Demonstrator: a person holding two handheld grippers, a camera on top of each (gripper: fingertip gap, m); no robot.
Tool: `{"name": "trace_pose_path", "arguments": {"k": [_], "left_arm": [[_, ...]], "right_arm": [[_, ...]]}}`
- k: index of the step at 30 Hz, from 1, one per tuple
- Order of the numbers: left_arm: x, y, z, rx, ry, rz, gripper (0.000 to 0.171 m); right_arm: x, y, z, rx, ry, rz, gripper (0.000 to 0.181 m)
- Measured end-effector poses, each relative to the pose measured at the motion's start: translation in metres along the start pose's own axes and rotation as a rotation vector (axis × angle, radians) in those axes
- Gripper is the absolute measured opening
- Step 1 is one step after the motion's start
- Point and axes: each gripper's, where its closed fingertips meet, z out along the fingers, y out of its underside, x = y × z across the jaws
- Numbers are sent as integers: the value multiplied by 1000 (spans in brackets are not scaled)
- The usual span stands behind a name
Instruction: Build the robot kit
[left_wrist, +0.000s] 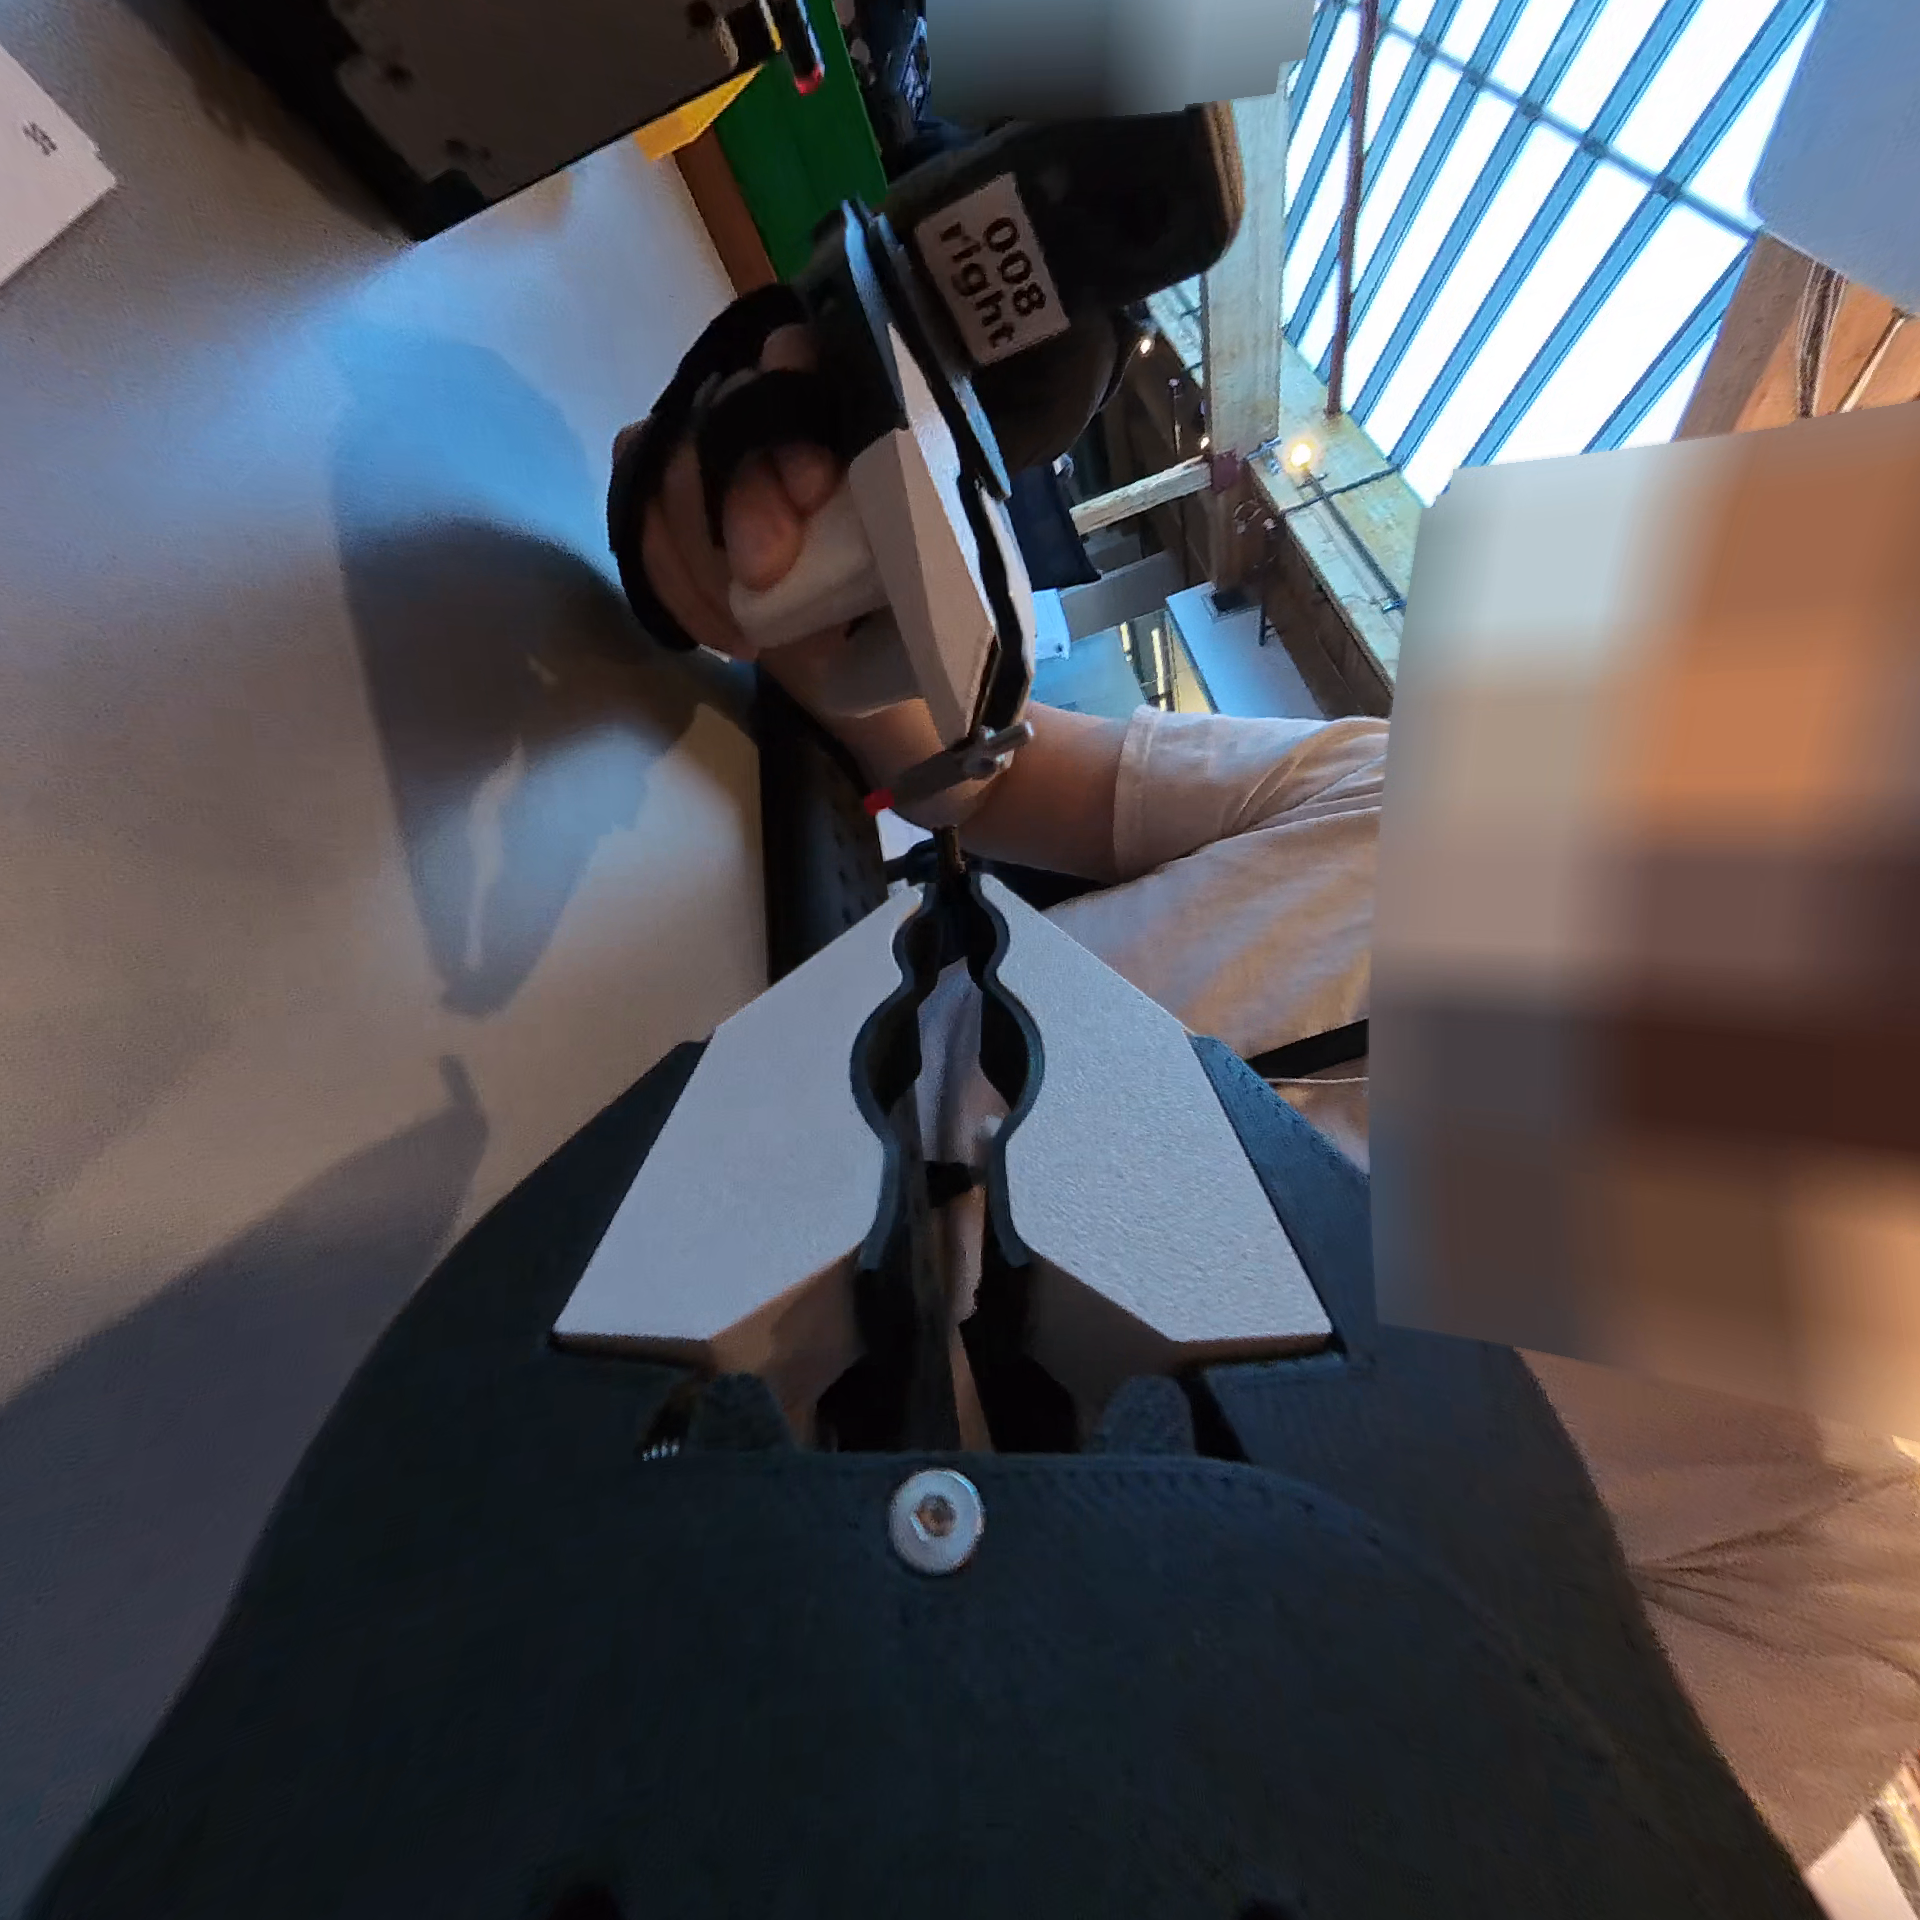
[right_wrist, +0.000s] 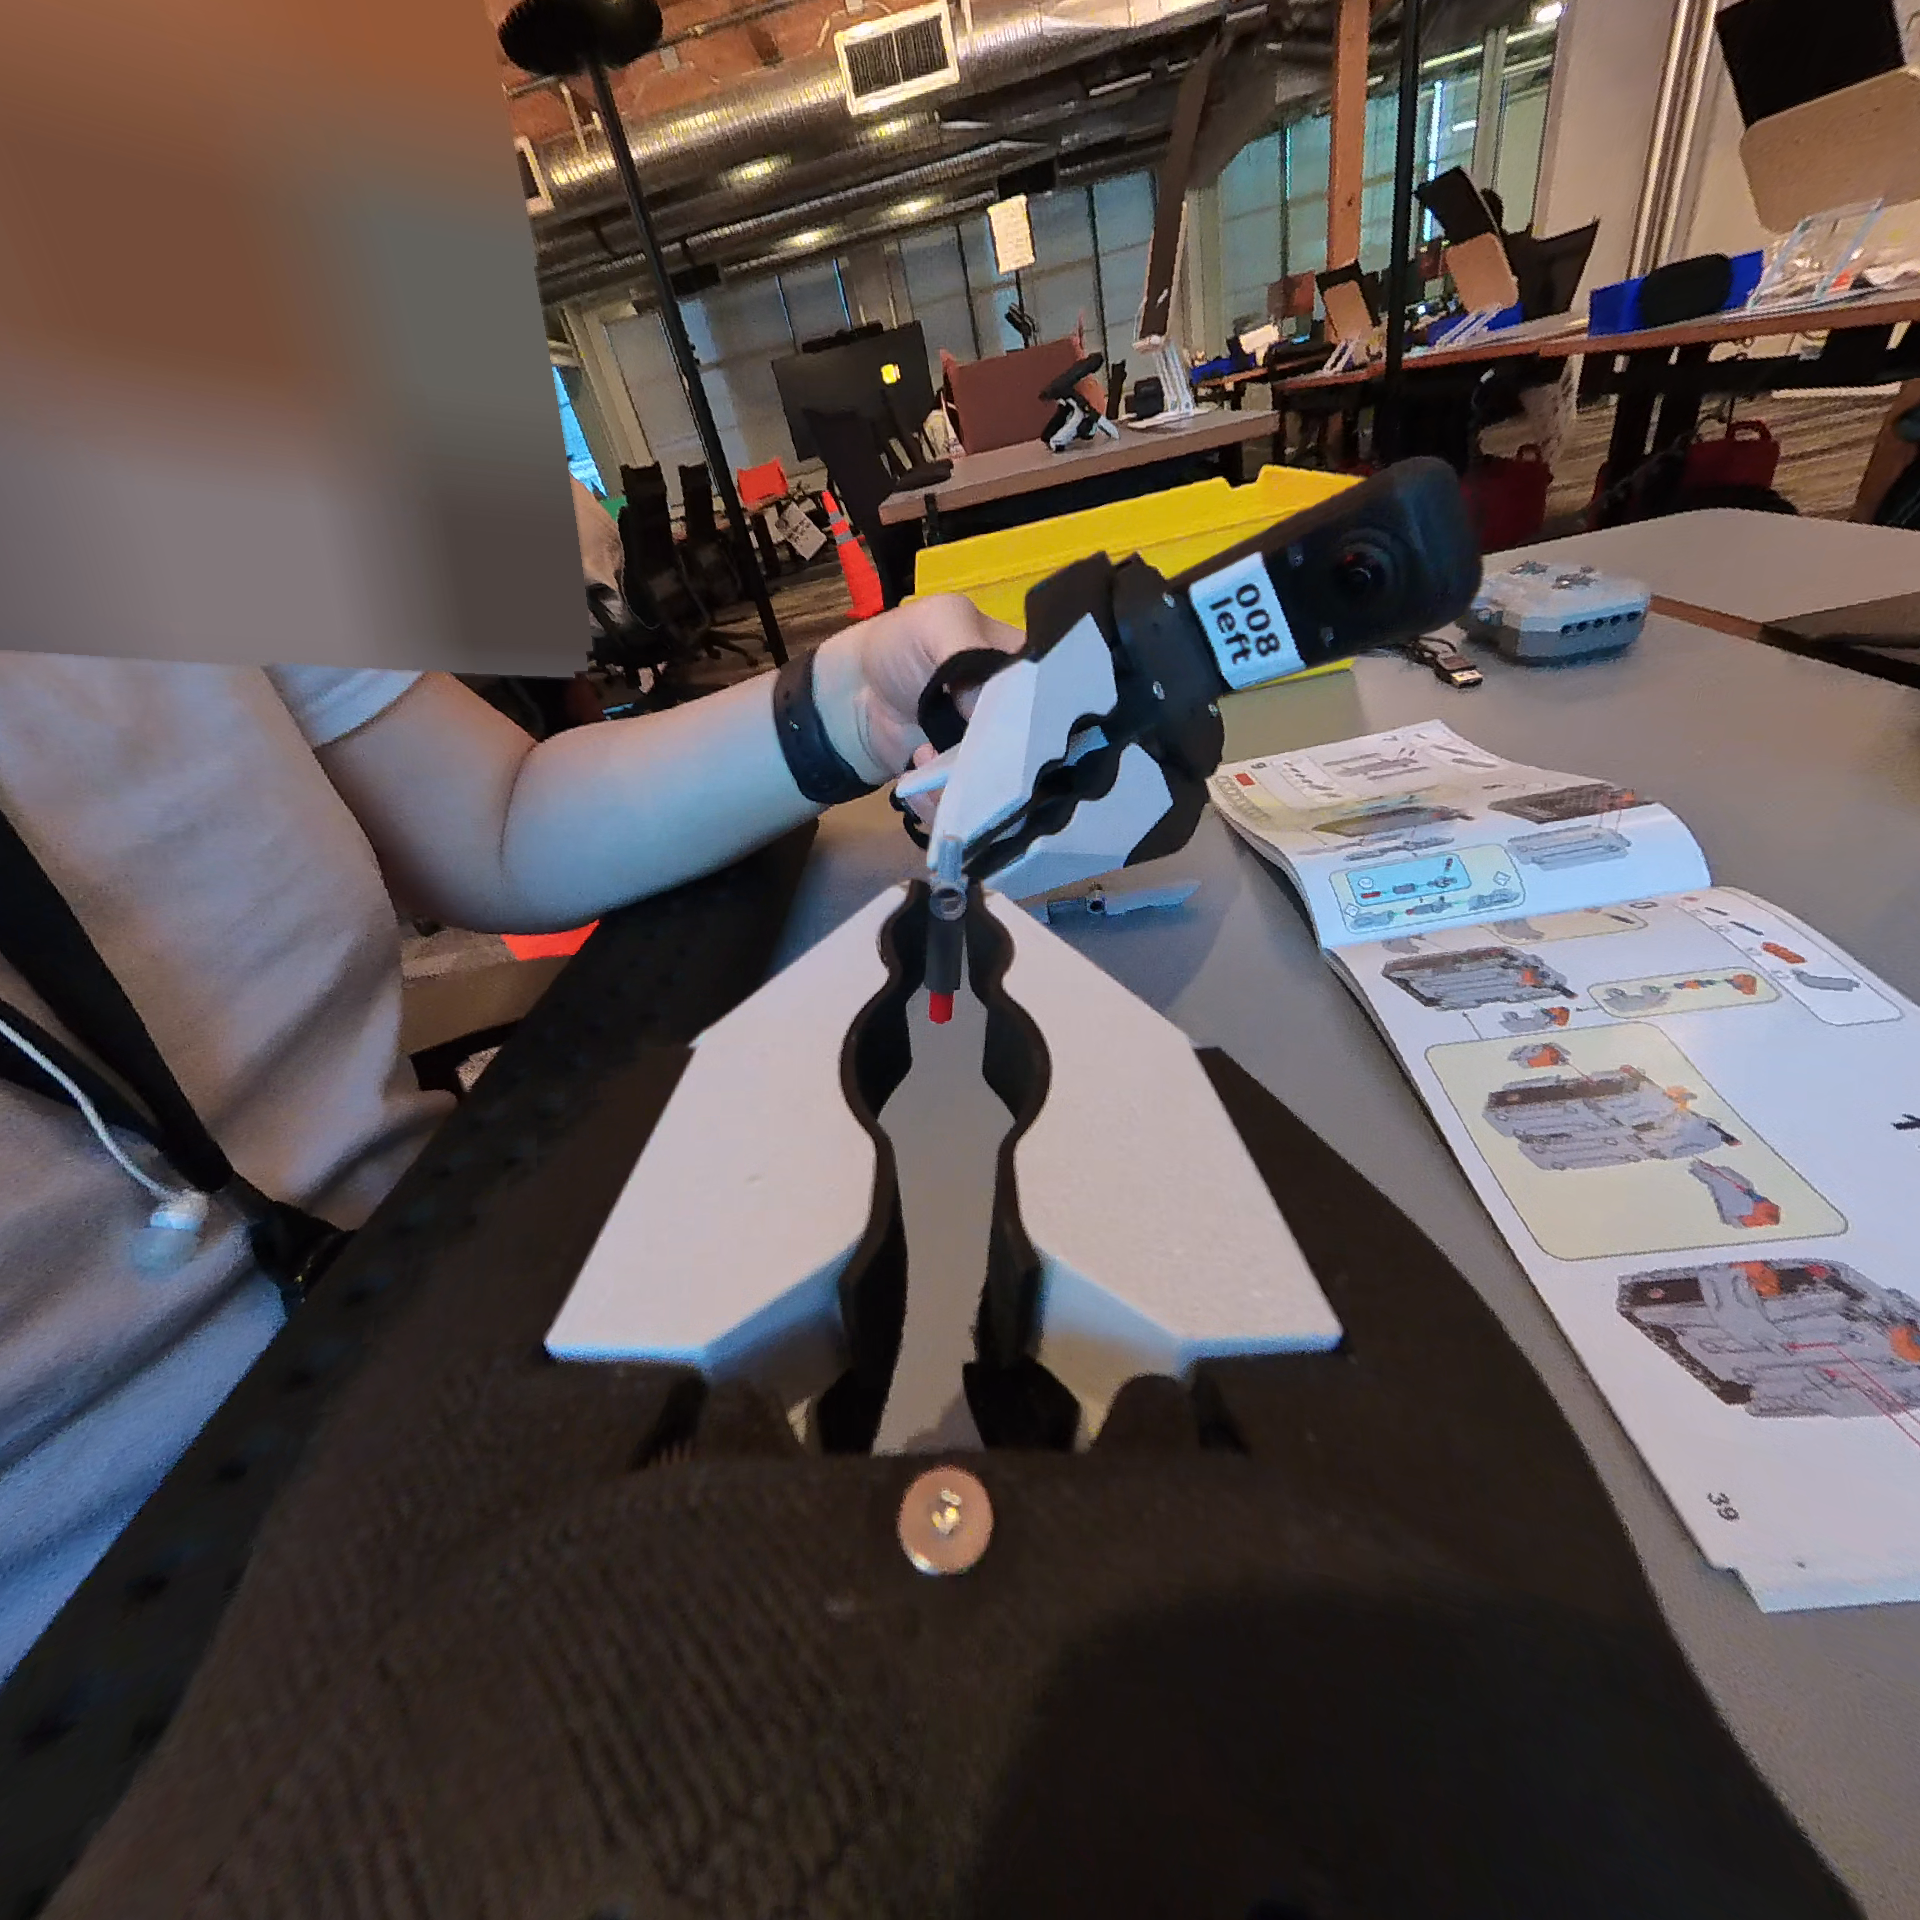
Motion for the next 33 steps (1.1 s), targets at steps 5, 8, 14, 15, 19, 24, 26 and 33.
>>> {"name": "trace_pose_path", "arguments": {"k": [5,8,14,15,19,24,26,33], "left_arm": [[6,8,3,-45,10,9,3],[5,10,4,-52,25,-22,2],[4,17,10,-94,44,-43,2],[5,18,11,-100,49,-42,2],[3,24,16,-145,33,-28,2],[5,23,15,-136,42,-28,2],[5,24,15,-146,42,-27,2],[6,26,16,-151,52,-22,2]], "right_arm": [[0,2,0,-26,20,-50,5],[-4,7,3,-51,4,-66,5],[-12,13,9,-86,-32,-78,5],[-13,14,10,-95,-38,-81,5],[-20,16,12,-100,-84,-61,5],[-22,15,11,-88,-112,-31,5],[-25,15,13,-90,-126,-30,5],[-26,14,13,-82,-142,-20,5]]}}
